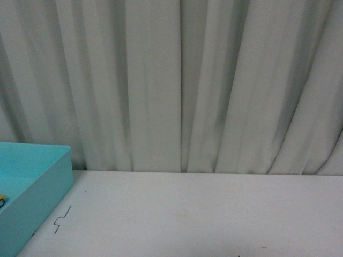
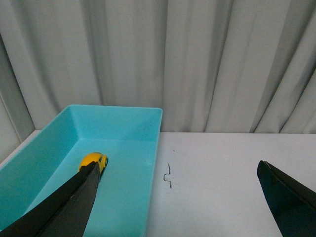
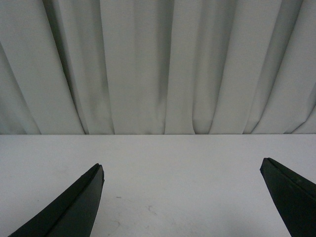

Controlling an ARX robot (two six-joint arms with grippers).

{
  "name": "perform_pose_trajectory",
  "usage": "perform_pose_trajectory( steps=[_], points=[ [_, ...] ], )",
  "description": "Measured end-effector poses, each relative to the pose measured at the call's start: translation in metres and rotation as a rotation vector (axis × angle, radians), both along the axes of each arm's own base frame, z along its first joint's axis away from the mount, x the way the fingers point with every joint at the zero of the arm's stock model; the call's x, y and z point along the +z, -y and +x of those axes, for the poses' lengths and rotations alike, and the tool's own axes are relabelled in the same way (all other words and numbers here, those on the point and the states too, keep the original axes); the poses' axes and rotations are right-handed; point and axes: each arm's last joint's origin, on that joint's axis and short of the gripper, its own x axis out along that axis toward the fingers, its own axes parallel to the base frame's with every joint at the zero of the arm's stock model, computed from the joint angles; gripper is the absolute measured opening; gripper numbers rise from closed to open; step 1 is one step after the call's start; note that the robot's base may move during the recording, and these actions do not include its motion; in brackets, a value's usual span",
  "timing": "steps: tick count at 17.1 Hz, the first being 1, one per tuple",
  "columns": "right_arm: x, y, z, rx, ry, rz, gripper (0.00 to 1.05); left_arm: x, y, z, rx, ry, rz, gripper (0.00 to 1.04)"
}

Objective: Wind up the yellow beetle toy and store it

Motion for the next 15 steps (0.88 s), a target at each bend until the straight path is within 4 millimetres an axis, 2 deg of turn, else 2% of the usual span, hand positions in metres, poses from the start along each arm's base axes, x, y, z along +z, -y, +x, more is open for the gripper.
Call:
perform_pose_trajectory(
  steps=[15],
  points=[
    [0.0, 0.0, 0.0, 0.0, 0.0, 0.0, 0.98, 0.0, 0.0, 0.0, 0.0, 0.0, 0.0, 0.98]
  ],
)
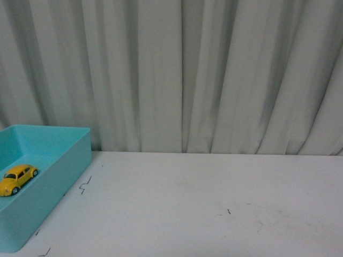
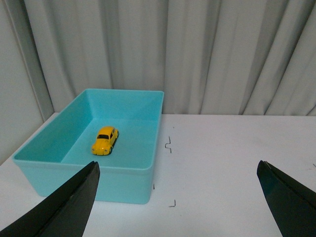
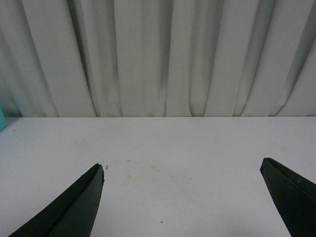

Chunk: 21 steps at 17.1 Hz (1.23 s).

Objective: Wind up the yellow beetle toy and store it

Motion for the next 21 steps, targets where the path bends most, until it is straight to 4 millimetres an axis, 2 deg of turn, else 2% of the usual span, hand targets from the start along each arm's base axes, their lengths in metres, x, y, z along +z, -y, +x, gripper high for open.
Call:
perform_pose_trajectory(
  steps=[21],
  points=[
    [0.0, 0.0, 0.0, 0.0, 0.0, 0.0, 0.98, 0.0, 0.0, 0.0, 0.0, 0.0, 0.0, 0.98]
  ],
)
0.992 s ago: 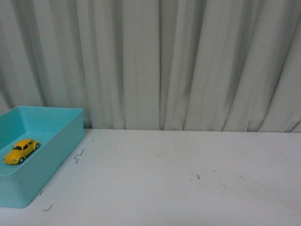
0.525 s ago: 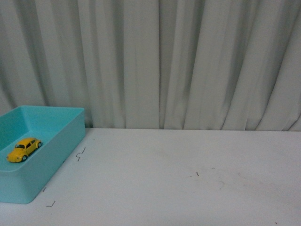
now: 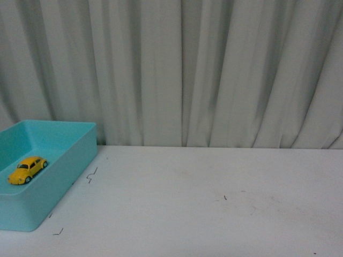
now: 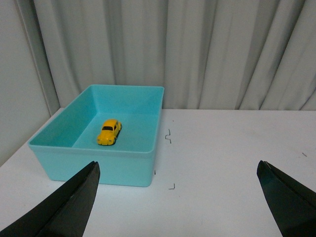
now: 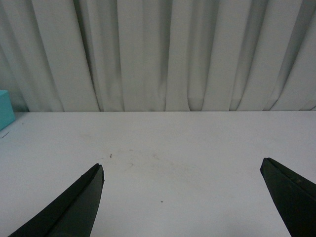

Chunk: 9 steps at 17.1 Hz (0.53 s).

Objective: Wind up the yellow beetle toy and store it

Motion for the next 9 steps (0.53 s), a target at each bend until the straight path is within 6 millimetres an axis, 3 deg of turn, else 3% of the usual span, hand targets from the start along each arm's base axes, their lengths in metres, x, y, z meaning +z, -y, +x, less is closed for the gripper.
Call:
perform_pose_trajectory(
  steps=[9],
  points=[
    [0.0002, 0.0, 0.0, 0.0, 0.002, 0.0, 0.98, 0.0001, 0.0, 0.0, 0.0, 0.002, 0.0, 0.98]
  ],
)
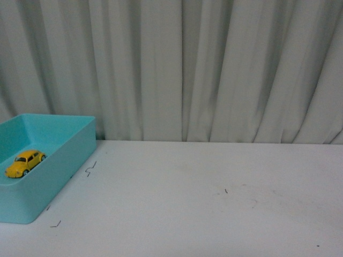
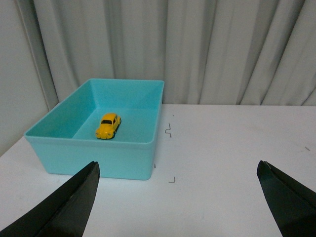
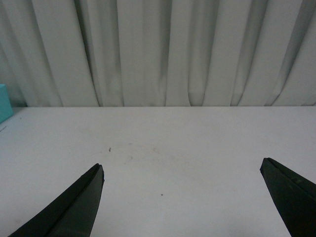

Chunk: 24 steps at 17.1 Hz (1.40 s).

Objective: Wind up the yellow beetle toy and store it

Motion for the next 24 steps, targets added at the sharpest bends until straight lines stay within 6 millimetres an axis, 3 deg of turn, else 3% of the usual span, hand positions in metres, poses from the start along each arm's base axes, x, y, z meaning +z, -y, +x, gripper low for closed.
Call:
perform_pose_trajectory(
  steps=[24],
  points=[
    [-0.0003, 0.0, 0.0, 0.0, -0.003, 0.0, 0.98, -0.0001, 0.0, 0.0, -0.001, -0.002, -0.001, 0.98]
  ],
)
